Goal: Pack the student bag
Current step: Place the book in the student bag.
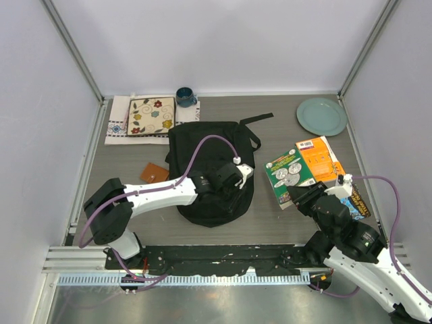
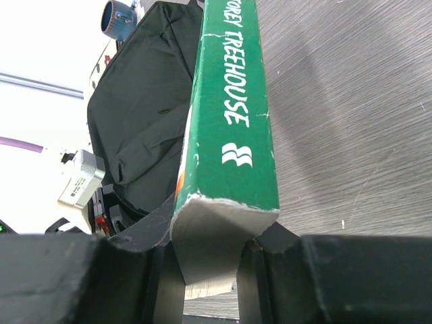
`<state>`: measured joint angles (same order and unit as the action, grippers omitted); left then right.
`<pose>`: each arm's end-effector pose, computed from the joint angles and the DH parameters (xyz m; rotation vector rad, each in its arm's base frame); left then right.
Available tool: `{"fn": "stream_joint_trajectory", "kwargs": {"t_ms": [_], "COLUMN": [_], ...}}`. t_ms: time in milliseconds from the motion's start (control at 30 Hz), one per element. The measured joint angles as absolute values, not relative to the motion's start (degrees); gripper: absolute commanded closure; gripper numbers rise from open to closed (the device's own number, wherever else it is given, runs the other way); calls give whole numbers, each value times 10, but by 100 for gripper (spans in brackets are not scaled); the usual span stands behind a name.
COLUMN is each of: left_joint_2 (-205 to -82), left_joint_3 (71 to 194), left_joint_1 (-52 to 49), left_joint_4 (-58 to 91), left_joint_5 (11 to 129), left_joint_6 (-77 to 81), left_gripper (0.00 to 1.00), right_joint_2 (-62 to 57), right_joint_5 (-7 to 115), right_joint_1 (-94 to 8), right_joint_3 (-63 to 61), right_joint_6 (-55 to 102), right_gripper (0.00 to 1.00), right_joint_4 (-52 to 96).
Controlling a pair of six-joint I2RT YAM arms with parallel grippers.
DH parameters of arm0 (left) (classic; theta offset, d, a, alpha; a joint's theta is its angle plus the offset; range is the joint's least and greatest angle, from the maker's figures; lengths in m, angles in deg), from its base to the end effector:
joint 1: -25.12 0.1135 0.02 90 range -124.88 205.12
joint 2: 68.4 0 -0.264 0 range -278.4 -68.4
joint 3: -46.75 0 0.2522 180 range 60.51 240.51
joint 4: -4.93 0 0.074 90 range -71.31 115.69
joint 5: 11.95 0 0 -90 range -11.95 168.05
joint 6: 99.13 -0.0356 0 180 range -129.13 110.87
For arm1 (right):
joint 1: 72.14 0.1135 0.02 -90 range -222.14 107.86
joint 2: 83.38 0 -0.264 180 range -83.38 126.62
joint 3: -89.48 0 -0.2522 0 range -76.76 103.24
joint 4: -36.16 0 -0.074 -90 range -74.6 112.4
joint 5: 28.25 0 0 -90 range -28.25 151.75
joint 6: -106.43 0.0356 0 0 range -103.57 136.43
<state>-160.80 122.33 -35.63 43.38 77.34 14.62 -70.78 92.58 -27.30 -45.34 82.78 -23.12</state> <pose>0.1633 -0.2924 0.2142 0.8438 2.5056 -0.5680 0.0613 0.0352 0.2599 0.7103 1.9098 0.7087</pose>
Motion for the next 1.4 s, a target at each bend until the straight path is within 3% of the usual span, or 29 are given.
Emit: {"fn": "stream_joint_trajectory", "kwargs": {"t_ms": [133, 200, 600, 833, 1267, 1300, 1333, 1367, 1400], "left_joint_2": [-1608, -1610, -1622, -1578, -1516, -1516, -1516, -1516, -1516], "left_joint_3": [1224, 1224, 1224, 1241, 1339, 1348, 1353, 1358, 1359], "left_joint_1": [-356, -356, -358, -359, -335, -332, -331, -329, -329], "left_joint_4": [433, 431, 430, 455, 495, 501, 502, 503, 502], "left_joint_5": [773, 773, 786, 857, 968, 971, 970, 964, 957], "left_joint_6": [147, 147, 149, 154, 148, 148, 147, 146, 143], "left_gripper": [88, 100, 100, 100, 100, 94, 73, 61, 55], "right_joint_2": [-708, -708, -708, -708, -727, -732, -738, -745, -752], "right_joint_5": [926, 926, 924, 903, 752, 744, 739, 736, 739], "right_joint_1": [-273, -273, -273, -273, -273, -273, -273, -273, -273], "right_joint_3": [-453, -453, -453, -453, -469, -469, -469, -469, -468], "right_joint_6": [828, 828, 829, 830, 848, 852, 856, 858, 860], "right_gripper": [100, 100, 100, 100, 100, 100, 100, 100, 100], "right_joint_4": [-231, -231, -231, -232, -196, -195, -196, -198, -203]}}
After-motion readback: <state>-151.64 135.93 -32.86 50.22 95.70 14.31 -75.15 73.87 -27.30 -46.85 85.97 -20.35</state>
